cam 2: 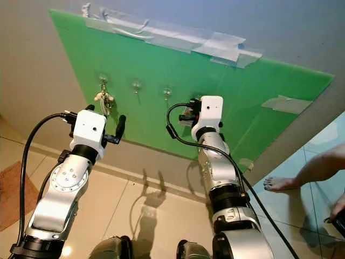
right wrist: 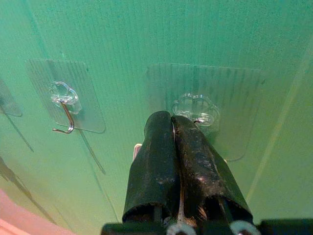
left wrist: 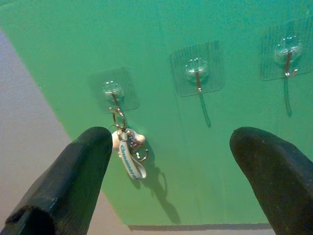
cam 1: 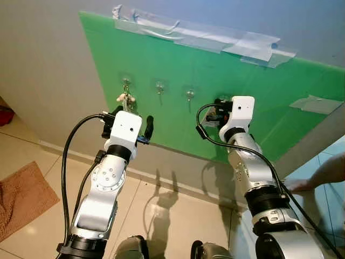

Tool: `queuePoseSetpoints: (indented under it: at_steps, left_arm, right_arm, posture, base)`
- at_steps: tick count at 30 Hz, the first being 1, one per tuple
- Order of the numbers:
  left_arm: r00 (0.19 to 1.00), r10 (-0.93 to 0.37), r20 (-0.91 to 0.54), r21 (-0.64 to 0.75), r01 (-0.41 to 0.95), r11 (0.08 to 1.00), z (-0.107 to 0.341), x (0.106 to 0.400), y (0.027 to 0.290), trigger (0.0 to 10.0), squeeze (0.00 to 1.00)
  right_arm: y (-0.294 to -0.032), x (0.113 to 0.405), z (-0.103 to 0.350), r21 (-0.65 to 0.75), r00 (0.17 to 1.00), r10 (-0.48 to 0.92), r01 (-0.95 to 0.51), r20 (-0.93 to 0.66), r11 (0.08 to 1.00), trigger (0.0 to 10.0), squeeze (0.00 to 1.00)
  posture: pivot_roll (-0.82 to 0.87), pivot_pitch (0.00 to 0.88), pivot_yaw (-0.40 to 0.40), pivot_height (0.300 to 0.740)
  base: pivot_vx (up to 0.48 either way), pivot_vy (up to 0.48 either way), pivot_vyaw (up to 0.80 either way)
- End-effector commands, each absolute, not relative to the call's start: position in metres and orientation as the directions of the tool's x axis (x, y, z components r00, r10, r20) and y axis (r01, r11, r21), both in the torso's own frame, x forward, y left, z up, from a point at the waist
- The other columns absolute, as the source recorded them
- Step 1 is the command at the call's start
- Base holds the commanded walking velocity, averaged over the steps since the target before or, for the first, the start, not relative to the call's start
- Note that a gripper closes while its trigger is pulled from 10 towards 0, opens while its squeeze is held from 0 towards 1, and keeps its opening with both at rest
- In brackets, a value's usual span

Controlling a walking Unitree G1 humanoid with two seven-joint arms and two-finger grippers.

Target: Setting the table

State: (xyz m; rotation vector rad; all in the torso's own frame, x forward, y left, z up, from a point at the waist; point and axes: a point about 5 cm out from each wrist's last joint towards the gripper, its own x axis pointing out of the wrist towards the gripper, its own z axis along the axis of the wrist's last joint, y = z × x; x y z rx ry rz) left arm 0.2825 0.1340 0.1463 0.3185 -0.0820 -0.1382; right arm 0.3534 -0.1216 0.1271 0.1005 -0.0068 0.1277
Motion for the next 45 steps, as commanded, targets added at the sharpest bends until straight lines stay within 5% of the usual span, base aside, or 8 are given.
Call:
queuePoseSetpoints:
  at_steps: [1,10,20,27,45]
  left_arm:
    - [0.987,-0.153,0.055,0.323,0.127,0.938,0.146,0.282,0.132,10.0,0.0]
    - [0.987,-0.15,0.059,0.321,0.123,0.939,0.146,0.282,0.132,10.0,0.0]
    - [0.987,-0.152,0.059,0.32,0.125,0.939,0.146,0.282,0.131,10.0,0.0]
    - [0.986,-0.155,0.06,0.324,0.128,0.938,0.146,0.282,0.131,10.0,0.0]
    - [0.986,-0.159,0.057,0.329,0.132,0.935,0.145,0.283,0.131,10.0,0.0]
  right_arm:
    - [-0.132,0.356,0.13,0.104,0.997,0.08,-0.081,0.017,0.991,10.0,0.0]
    - [-0.133,0.356,0.158,-0.089,0.979,0.114,-0.1,0.171,0.991,10.0,0.0]
    - [-0.137,0.349,0.148,-0.114,0.985,0.088,-0.072,0.146,0.991,10.0,0.0]
    - [-0.136,0.341,0.168,-0.242,0.956,0.079,-0.009,0.282,0.97,10.0,0.0]
    - [-0.137,0.32,0.146,-0.239,0.972,0.058,-0.002,0.227,0.971,10.0,0.0]
  posture:
    - [0.0,0.13,-0.026,0.74]
    - [-0.01,0.124,-0.032,0.74]
    - [-0.01,0.126,-0.037,0.74]
    - [-0.01,0.127,-0.033,0.74]
    - [-0.02,0.125,-0.032,0.74]
  base:
    - [0.0,0.0,0.0]
    - [0.0,0.0,0.0]
    - [0.0,0.0,0.0]
    - [0.0,0.0,0.0]
    - [0.0,0.0,0.0]
